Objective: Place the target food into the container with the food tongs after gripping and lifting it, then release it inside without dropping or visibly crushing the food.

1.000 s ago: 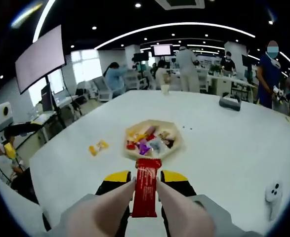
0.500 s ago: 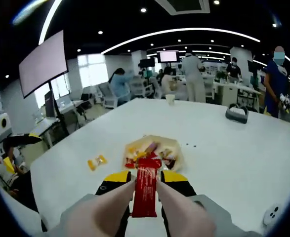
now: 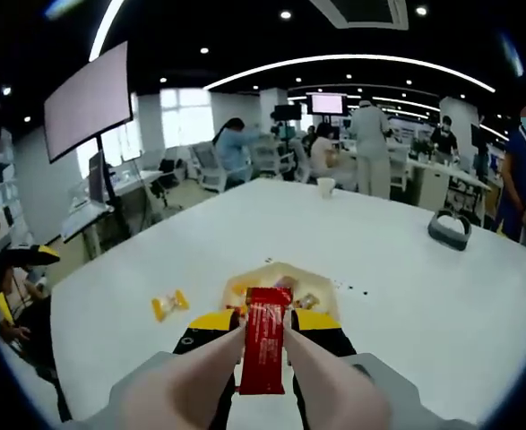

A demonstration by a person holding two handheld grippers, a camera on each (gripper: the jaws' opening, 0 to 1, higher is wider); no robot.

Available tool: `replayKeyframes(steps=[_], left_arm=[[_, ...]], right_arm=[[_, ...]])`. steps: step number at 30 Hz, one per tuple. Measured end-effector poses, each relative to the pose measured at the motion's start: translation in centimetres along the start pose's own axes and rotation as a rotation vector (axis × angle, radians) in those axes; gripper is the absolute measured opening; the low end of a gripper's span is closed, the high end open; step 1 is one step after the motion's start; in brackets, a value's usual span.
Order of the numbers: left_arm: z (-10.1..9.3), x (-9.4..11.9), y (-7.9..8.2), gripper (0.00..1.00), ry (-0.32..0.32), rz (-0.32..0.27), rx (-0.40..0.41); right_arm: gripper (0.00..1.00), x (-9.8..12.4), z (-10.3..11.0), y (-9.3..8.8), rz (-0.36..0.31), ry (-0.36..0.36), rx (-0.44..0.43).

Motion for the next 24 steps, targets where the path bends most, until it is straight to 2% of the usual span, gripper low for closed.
replayKeyframes(steps=[9,13,18,22,24], left_arm=[[0.1,0.5,0.6,0.96,-0.005,0.003,-0.025],[0.4,0.7,0.0,0.97,0.038,-0.001,-0.006],[0.2,0.7,-0.1,0.96,0.035,-0.006,0.008],[-0.4,0.7,-0.3,0.96,0.035,-0.015,0.006],[-0.4,0.8,-0.7,0.97,0.054,-0.013,0.009]], right_arm=[[0.23,-1.7,-0.7,1.0,-0.003,0.000,0.000],[0.23,-2.4,-1.1,1.4,0.008,0.001,0.019],[0.23,-2.9,-1.4,2.2,0.011,0.008,0.039],[0.23,-4.5,-1.7,2.5,0.031,0.019,0.050],[0.23,-5.0,-1.4,2.6,0.038,0.026,0.054]])
Point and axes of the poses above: the point that each gripper's makers call its tool centre point, and the gripper's own axes: x roughly backward along the fingers, z roughly to its left, y roughly out of its top, the point moved 6 cm from there along x, roughly backward along the fingers, and after that the axes turned 12 degrees about -z, right-handed, at the moved point
